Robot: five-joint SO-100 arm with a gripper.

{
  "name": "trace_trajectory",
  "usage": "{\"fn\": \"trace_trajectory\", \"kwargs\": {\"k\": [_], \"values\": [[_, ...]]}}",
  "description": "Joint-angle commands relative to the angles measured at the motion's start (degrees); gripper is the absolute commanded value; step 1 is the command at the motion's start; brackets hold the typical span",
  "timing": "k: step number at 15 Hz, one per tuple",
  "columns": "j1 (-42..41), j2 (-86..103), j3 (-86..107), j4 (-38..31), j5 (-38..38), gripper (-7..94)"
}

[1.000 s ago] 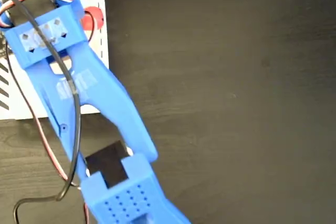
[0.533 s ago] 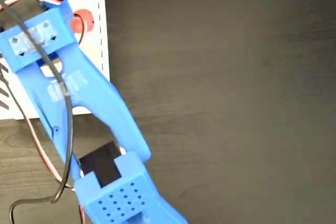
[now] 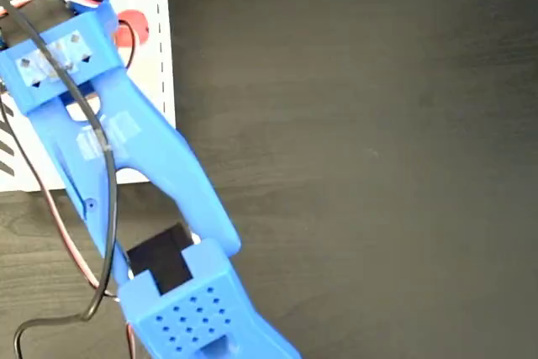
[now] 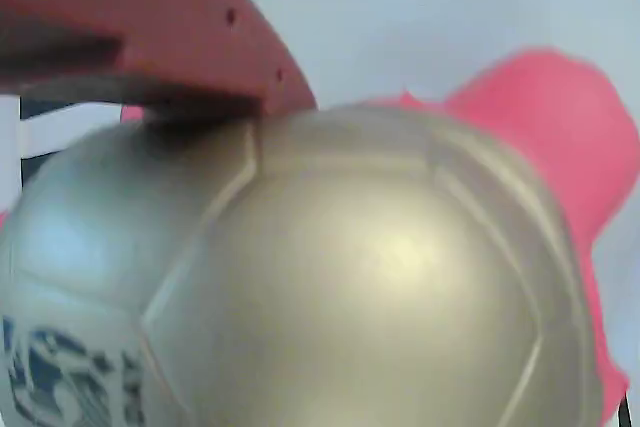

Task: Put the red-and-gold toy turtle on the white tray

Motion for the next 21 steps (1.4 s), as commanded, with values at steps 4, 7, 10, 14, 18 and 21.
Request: {"fn": "trace_trajectory", "kwargs": {"k": [4, 7, 10, 14, 18, 21], "values": [[-1.5, 4.0, -1.7, 1.4, -0.1, 56], [-1.3, 5.0, -0.4, 1.4, -0.2, 56], [-1.0, 6.4, 0.1, 1.4, -0.3, 56], [-0.4, 7.9, 0.3, 1.4, -1.4, 33], [-0.1, 11.3, 1.4, 0.8, -1.6, 0], [0.6, 21.0, 10.9, -5.3, -1.1, 0]]}}
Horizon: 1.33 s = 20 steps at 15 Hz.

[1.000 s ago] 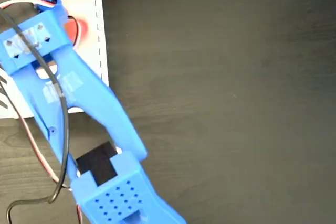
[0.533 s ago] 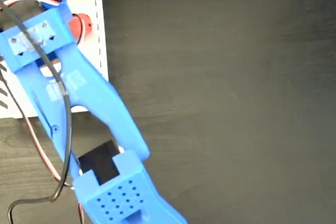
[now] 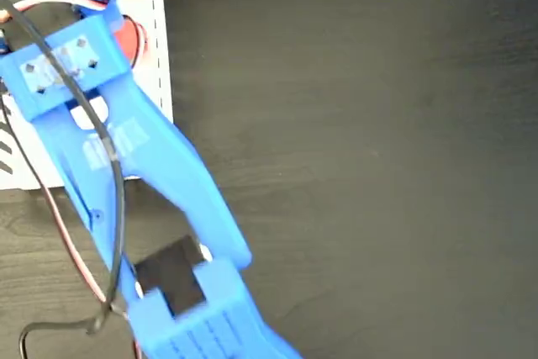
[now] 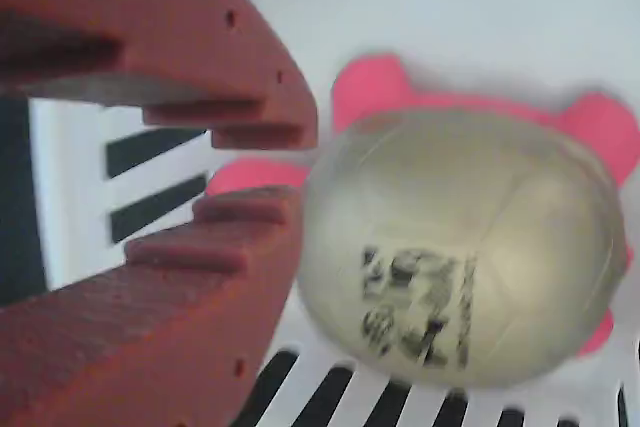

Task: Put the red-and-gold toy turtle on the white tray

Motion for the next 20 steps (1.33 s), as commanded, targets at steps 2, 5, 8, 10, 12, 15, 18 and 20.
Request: {"fn": "trace_trajectory", "kwargs": {"k": [2, 5, 8, 10, 12, 15, 18, 20], "values": [[1.6, 24.0, 15.8, -12.1, 0.8, 0], [5.2, 42.5, 34.9, -25.4, -0.1, 0], [10.0, 59.3, 56.2, -38.3, -0.3, 0], [13.4, 71.5, 73.3, -45.1, -3.3, 0], [15.7, 83.3, 88.7, -47.7, -3.6, 0], [18.6, 99.0, 105.0, -43.2, -3.4, 0], [18.5, 110.7, 113.4, -32.8, -3.6, 0], [17.4, 115.8, 114.7, -26.1, -3.5, 0]]}}
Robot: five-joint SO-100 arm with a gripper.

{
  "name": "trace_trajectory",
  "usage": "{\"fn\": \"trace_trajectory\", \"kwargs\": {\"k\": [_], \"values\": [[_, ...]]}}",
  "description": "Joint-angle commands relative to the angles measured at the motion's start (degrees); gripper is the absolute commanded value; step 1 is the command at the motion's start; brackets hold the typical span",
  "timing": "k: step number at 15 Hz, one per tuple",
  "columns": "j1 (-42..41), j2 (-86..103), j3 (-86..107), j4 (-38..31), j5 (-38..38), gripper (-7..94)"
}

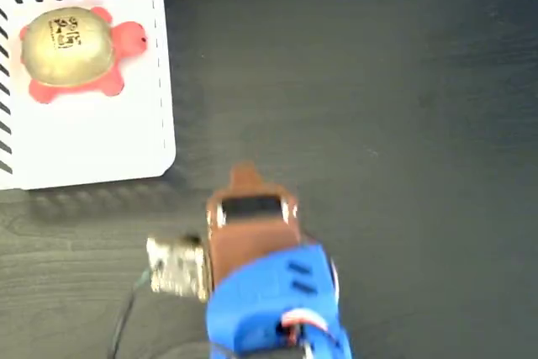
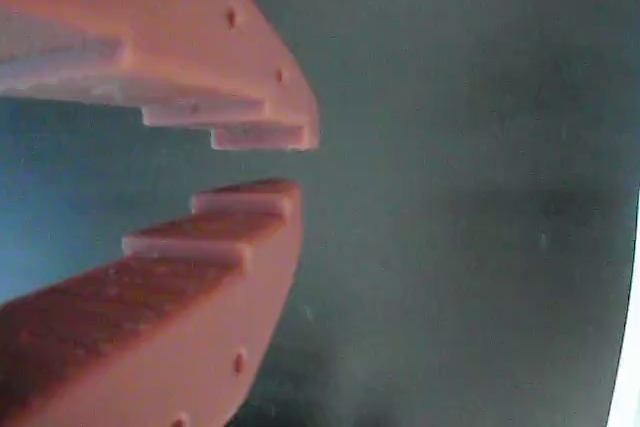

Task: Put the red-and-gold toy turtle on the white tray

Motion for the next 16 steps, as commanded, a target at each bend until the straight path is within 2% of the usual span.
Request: {"fn": "trace_trajectory", "kwargs": {"k": [1, 4, 16], "values": [[-2.1, 6.3, 0.4, 7.9, 0.0, 0], [-3.3, 11.1, 0.5, 16.5, 0.4, 0], [-3.0, 11.8, 0.6, 16.6, 0.5, 0]]}}
